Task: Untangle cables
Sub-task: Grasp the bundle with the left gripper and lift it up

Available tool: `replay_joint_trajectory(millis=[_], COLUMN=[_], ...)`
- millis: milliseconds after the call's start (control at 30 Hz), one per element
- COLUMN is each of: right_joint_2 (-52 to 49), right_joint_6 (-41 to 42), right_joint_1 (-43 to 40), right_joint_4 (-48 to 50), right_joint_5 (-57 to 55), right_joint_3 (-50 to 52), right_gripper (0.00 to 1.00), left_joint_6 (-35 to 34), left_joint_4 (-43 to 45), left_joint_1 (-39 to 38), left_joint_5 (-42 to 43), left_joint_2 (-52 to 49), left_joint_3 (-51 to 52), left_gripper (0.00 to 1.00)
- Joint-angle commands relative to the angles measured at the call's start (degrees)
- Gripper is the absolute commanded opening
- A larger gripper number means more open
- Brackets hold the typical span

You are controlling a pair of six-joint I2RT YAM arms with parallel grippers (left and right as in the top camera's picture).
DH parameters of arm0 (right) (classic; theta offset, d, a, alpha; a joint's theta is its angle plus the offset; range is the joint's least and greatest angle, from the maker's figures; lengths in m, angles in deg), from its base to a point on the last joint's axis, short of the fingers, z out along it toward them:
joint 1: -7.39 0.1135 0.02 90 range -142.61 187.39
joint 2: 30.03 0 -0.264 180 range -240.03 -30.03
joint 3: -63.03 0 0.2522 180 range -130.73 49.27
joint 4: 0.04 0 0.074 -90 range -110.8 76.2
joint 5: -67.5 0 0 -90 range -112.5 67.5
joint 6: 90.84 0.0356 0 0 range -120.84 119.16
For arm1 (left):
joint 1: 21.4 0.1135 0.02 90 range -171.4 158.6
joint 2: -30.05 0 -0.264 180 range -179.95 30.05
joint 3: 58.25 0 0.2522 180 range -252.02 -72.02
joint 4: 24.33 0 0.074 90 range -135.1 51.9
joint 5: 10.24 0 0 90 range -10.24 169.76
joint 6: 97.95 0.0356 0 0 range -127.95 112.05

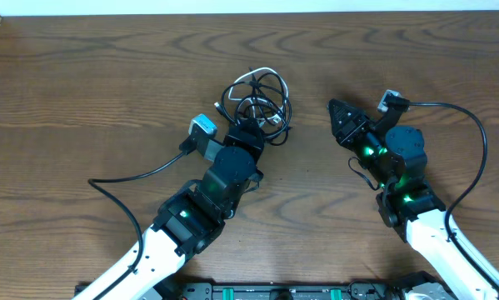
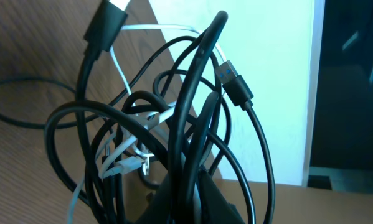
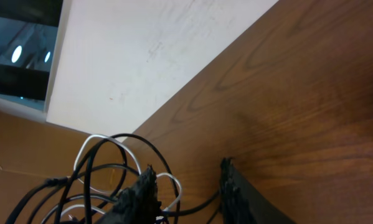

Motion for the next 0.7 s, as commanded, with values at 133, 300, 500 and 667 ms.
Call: replay_joint_trajectory(millis=[133,300,500,667], right_joint_2=[-0.3,-0.3,-0.3,-0.3], right_joint_6=[0.5,0.5,0.5,0.5], right_joint_1=[0.2,0.2,0.2,0.2], right_joint_4=[0.0,0.1,0.1,-0.1], right_joint_5=[0.2,0.2,0.1,0.1], right_joint_3=[-0.7,-0.7,-0.7,-0.7], right_gripper=[0.32,0.30,0.17,0.01], left_joint_6=[-2.1,-1.2,1.2,1.1], left_joint_4=[-1.1,-1.3,-1.3,-1.3], left_joint_1=[0.1,0.1,0.1,0.1], left_joint_5=[-0.3,-0.3,-0.3,-0.3], left_joint_2=[0.7,0.7,0.7,0.7], left_joint_3=[-0.3,-0.3,-0.3,-0.3], left_gripper=[0.17,0.10,0.08,0.08])
